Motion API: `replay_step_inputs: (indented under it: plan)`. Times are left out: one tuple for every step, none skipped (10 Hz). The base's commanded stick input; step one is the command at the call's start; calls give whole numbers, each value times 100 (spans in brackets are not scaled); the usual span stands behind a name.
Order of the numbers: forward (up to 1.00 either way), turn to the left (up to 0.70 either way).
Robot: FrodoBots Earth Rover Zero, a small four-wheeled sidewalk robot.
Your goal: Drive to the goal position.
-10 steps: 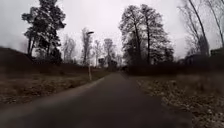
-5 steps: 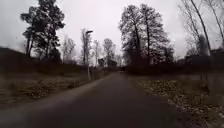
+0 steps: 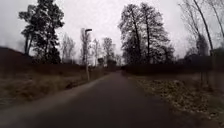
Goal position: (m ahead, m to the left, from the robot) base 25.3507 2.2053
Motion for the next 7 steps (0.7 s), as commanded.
replay_step_inputs:
  plan:
    - [45,0]
    - [45,0]
    - [45,0]
    - [45,13]
    - [45,27]
    - [45,27]
    - [45,27]
